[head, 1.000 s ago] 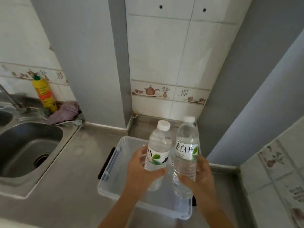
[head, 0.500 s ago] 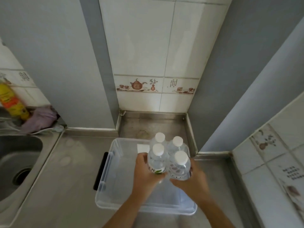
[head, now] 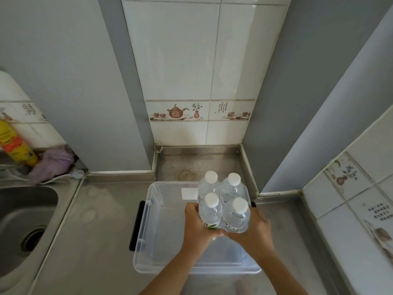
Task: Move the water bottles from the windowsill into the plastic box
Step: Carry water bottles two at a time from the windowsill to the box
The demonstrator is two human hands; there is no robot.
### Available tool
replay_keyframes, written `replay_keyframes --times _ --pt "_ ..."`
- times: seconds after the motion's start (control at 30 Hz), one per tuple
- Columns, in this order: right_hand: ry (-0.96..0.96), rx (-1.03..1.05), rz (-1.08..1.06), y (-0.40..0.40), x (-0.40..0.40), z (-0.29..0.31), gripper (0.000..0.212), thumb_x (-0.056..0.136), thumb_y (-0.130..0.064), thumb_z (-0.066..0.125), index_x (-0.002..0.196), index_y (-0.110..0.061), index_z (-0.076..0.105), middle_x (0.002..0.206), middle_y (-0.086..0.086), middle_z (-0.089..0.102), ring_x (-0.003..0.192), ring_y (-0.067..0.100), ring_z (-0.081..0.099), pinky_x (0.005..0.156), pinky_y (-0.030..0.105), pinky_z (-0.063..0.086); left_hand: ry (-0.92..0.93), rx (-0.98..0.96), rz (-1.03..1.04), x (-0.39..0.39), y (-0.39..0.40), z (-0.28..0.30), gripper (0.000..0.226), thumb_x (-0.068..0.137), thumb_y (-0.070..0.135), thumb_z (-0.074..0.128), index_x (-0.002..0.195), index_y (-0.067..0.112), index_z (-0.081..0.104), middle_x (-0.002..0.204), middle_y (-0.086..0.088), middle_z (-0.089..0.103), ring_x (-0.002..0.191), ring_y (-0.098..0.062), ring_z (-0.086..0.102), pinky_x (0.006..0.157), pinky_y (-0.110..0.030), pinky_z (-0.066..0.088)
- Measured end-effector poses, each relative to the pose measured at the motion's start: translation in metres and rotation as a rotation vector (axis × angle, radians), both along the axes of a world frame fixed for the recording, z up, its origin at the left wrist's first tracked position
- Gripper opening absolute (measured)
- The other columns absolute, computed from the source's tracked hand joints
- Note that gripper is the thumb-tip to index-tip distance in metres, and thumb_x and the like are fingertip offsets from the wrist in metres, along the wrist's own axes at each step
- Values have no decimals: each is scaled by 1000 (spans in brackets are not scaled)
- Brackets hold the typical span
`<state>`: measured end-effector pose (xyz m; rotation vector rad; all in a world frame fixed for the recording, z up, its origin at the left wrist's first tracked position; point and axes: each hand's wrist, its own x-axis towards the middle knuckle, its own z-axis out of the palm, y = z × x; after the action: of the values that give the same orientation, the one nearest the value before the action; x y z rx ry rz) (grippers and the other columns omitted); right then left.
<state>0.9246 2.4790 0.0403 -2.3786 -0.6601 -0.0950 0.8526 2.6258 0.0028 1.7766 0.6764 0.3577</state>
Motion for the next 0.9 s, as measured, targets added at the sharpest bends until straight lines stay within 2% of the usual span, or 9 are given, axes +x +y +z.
replay_keyframes --times 0.1,0.17,0.23,0.37,0.5,0.67,0.73,0.8,0.9 --pt "100 -174 -75 0 2 -2 88 40 -47 90 116 -23 53 121 -3 47 116 22 36 100 45 35 36 0 -94 -3 8 0 88 34 32 90 103 35 35 112 2 49 103 -8 55 83 -14 46" --pt "182 -138 -115 -4 3 -2 94 41 -44 92 121 -23 48 125 -4 40 120 20 27 107 45 27 76 -6 -182 -7 14 -1 84 41 25 89 108 35 40 115 7 52 109 -8 56 89 -19 49" --pt "197 -87 -141 -6 2 0 94 41 -41 93 121 -21 47 124 -4 39 118 18 26 108 45 24 111 -12 -184 -9 16 -2 77 44 20 89 106 33 46 113 9 58 108 -6 57 89 -23 51" --pt "171 -136 -159 -6 2 -3 95 42 -46 92 123 -21 49 127 -4 34 119 18 24 107 42 22 127 23 -87 -8 11 1 65 45 14 87 95 26 48 101 5 59 95 -2 56 73 -10 43" --pt "154 -218 -168 -6 3 -7 100 44 -55 88 129 -23 46 131 0 33 123 21 24 109 45 22 121 46 -35 -8 9 -1 62 44 13 85 93 21 47 98 3 57 91 -8 58 69 -9 42" --pt "201 -251 -160 -4 0 -1 104 52 -60 82 137 -25 33 137 0 28 128 21 22 112 43 20 75 53 -91 -9 8 0 86 47 9 90 119 16 42 122 2 43 103 -12 55 77 -2 41" --pt "209 -261 -159 -4 -2 2 104 54 -61 80 139 -27 29 138 -1 26 130 20 21 113 42 19 50 42 -144 -8 12 1 102 46 14 92 132 21 39 129 11 41 112 -8 51 90 -12 43" --pt "210 -273 -160 -4 -4 5 105 56 -62 79 140 -27 27 140 -2 25 131 20 21 113 41 18 51 34 -200 -7 18 0 92 42 19 91 123 35 51 121 17 59 114 -7 58 95 -30 51" --pt "229 -310 -157 -3 -8 10 109 58 -63 77 144 -28 20 144 -2 21 134 20 19 114 42 18 60 -66 -195 -9 27 -6 89 42 7 91 116 41 54 123 9 59 113 -8 61 95 -32 55"
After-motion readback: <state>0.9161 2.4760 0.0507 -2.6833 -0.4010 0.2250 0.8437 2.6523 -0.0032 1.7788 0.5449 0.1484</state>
